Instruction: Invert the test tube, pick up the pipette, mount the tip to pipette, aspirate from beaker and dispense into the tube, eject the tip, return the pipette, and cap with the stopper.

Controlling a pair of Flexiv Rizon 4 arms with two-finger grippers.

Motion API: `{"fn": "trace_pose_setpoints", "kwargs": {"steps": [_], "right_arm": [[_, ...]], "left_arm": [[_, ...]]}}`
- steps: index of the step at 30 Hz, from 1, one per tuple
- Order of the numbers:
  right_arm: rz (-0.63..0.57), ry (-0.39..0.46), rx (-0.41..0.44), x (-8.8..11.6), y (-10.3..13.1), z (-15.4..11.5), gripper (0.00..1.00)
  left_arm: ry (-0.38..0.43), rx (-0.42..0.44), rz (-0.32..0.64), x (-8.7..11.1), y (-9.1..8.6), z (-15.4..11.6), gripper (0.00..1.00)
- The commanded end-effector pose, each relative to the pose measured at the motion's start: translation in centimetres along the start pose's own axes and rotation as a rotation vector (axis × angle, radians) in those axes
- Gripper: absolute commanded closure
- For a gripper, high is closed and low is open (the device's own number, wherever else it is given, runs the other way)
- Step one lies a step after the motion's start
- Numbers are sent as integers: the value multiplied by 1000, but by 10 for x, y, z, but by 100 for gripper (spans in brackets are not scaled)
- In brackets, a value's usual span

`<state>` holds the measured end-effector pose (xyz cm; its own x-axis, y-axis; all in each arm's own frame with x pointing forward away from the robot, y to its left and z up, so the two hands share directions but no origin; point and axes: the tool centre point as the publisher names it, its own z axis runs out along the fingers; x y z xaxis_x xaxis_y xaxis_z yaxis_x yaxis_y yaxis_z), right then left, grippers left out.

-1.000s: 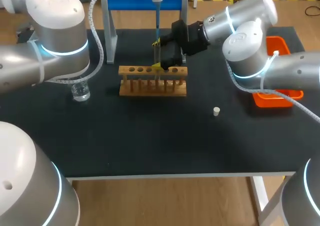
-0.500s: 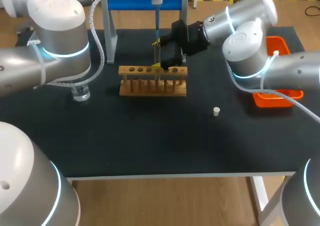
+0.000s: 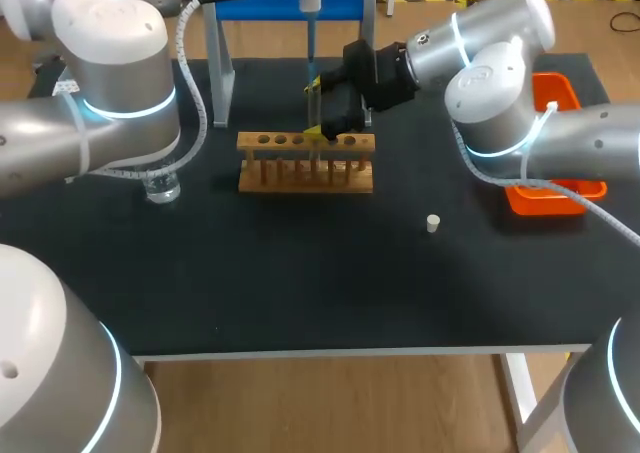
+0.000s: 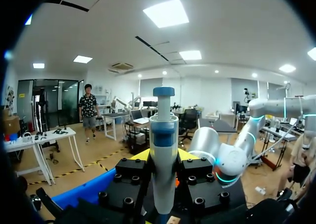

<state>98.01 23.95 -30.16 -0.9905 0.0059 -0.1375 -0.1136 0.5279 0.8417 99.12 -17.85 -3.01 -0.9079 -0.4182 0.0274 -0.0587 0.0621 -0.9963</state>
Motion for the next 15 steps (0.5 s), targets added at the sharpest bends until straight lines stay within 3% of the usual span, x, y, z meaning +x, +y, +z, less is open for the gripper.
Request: {"fn": "trace_pose_setpoints", "kwargs": {"steps": [1, 15], "right_arm": [[0, 2, 1, 0, 0, -1, 0], [0, 2, 1, 0, 0, -1, 0]], "left_arm": [[-5, 7, 5, 0, 1, -2, 100], [5, 58, 35, 0, -1, -3, 100]]}}
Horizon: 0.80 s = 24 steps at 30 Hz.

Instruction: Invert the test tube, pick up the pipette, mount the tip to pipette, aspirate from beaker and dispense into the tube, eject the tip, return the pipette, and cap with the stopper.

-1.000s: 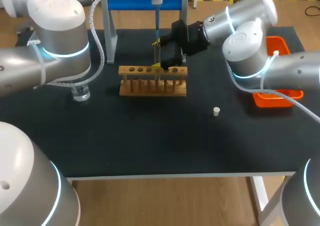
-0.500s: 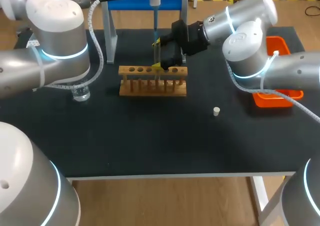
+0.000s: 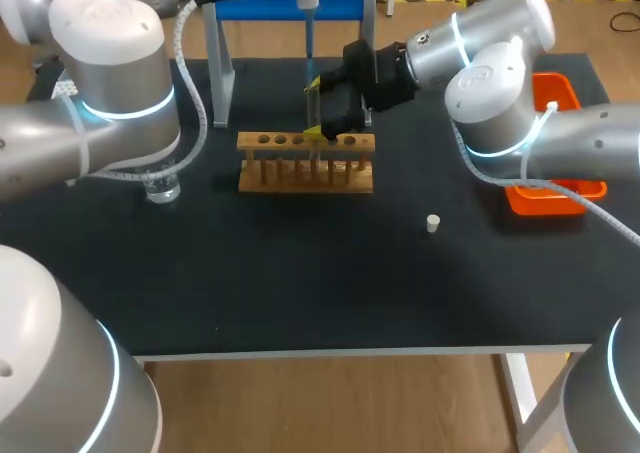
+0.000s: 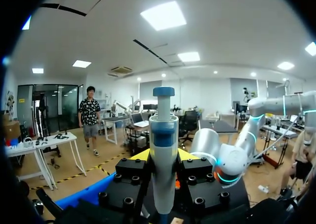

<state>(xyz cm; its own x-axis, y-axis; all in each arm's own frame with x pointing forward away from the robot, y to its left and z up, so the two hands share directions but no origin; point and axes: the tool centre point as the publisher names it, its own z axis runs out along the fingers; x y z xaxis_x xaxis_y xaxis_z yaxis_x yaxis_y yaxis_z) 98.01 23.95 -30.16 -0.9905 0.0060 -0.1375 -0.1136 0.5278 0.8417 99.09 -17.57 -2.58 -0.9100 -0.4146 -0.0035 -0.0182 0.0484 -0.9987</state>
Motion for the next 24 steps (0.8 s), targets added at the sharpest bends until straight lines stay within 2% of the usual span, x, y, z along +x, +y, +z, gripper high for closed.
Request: {"fn": "trace_pose_setpoints", "kwargs": {"steps": [1, 24], "right_arm": [[0, 2, 1, 0, 0, -1, 0], [0, 2, 1, 0, 0, -1, 0]], "left_arm": [[3, 32, 6, 1, 2, -1, 100], [39, 46, 1, 11, 4, -1, 100]]}}
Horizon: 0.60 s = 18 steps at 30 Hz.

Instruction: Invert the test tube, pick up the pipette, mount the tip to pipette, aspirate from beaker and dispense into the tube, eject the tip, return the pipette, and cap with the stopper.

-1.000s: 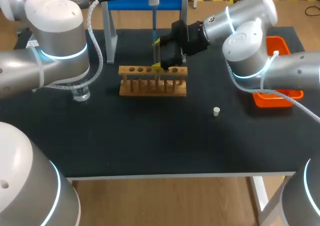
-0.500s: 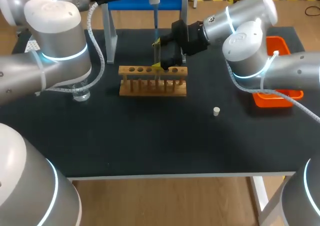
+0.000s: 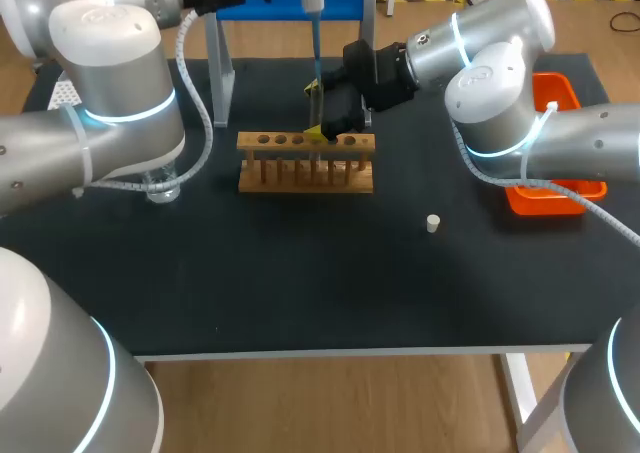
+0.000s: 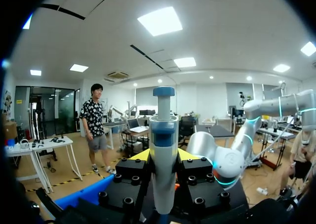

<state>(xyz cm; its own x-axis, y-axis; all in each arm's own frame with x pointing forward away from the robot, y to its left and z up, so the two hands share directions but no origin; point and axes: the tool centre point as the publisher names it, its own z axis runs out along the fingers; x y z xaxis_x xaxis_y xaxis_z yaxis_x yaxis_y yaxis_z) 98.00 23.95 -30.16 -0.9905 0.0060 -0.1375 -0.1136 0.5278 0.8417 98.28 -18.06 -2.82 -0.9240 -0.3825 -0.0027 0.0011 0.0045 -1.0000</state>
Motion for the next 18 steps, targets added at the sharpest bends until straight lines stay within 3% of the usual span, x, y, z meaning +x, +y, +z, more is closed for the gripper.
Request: {"fn": "trace_pose_setpoints", "kwargs": {"steps": [1, 18], "right_arm": [[0, 2, 2, 0, 0, -1, 0], [0, 2, 2, 0, 0, -1, 0]], "left_arm": [[5, -5, 2, 2, 2, -3, 100], [-7, -27, 24, 5, 5, -11, 100]]}}
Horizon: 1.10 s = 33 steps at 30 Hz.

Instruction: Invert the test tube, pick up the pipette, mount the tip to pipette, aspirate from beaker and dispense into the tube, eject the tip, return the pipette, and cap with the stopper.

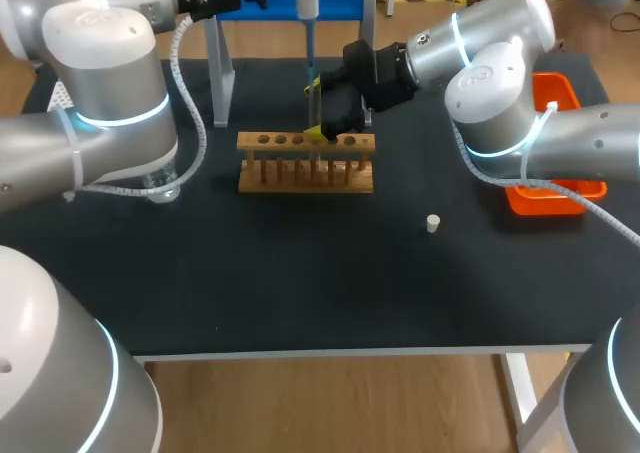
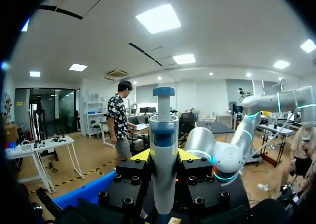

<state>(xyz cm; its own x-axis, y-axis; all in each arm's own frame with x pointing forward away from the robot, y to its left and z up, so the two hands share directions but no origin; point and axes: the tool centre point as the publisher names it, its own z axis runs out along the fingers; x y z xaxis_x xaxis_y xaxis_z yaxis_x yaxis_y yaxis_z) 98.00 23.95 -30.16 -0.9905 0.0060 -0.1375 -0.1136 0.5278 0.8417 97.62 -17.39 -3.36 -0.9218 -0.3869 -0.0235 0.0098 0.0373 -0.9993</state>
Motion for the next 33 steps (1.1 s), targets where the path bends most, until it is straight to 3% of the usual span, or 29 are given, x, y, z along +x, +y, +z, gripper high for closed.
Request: {"fn": "trace_pose_setpoints", "kwargs": {"steps": [1, 11, 33], "right_arm": [[0, 2, 2, 0, 0, -1, 0], [0, 2, 2, 0, 0, -1, 0], [0, 2, 2, 0, 0, -1, 0]], "left_arm": [[-4, 2, 8, 1, 0, -2, 100], [18, 59, 47, 4, -3, -3, 100], [28, 26, 40, 8, 10, 3, 100]]}}
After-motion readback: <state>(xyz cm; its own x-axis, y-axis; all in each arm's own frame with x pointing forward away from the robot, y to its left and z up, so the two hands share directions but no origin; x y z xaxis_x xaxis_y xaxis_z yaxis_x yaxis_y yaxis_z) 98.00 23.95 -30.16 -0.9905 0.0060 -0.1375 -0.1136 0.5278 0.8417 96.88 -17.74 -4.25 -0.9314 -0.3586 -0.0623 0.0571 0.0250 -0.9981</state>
